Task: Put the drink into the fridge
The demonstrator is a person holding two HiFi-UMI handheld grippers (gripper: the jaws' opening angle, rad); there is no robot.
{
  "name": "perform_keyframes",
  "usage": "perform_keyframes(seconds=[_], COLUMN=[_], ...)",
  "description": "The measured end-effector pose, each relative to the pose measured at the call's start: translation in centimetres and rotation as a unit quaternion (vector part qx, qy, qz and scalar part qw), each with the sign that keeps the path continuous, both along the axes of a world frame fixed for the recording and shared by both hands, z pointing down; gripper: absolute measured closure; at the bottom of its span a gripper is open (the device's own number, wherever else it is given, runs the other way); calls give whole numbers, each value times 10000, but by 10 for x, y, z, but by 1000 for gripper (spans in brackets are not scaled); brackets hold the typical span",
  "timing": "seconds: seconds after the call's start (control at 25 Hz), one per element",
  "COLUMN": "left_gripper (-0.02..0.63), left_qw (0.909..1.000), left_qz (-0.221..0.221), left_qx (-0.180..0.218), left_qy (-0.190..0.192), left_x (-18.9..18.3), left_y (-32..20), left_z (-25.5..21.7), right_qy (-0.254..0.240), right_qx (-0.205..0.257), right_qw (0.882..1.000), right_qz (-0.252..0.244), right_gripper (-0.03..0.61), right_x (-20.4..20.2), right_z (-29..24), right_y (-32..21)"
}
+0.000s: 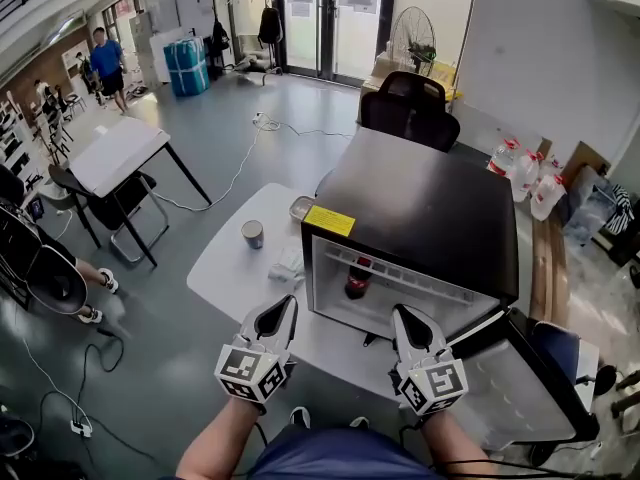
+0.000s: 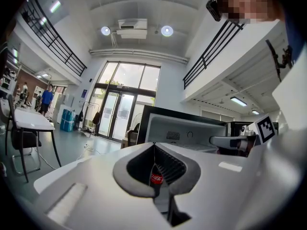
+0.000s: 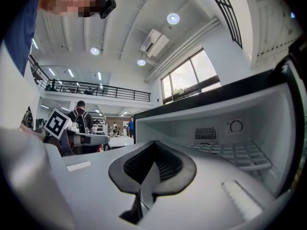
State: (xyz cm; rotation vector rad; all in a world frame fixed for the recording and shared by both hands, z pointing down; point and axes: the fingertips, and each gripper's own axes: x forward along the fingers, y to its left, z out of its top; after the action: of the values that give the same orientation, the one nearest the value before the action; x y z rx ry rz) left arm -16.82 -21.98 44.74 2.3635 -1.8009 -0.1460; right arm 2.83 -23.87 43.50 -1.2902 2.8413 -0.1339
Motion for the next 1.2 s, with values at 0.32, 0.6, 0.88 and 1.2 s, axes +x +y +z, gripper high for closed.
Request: perform_keyframes(seconds=[0.32, 0.6, 0.88, 1.2], left_gripper=[609, 609, 609, 609], left_qw=[10000, 10000, 9999, 9999], left_qz=[37, 44, 68, 65], left_qx=[-31, -55, -113, -148], left_qy=[0, -8, -26, -33], left_x=[3, 6, 7, 7], left_y=[-2, -2, 0, 2], left_z=[3, 5, 8, 8], right_qy=[65, 23, 34, 29], right_qx=[-17, -19, -49, -38], right_qw=[10000, 10000, 10000, 10000], right_qz=[-19, -26, -66, -83], right_gripper=[575, 575, 575, 575], right_x=[1, 3, 2, 2], right_z=[1, 3, 3, -1], right_y=[-2, -3, -2, -1])
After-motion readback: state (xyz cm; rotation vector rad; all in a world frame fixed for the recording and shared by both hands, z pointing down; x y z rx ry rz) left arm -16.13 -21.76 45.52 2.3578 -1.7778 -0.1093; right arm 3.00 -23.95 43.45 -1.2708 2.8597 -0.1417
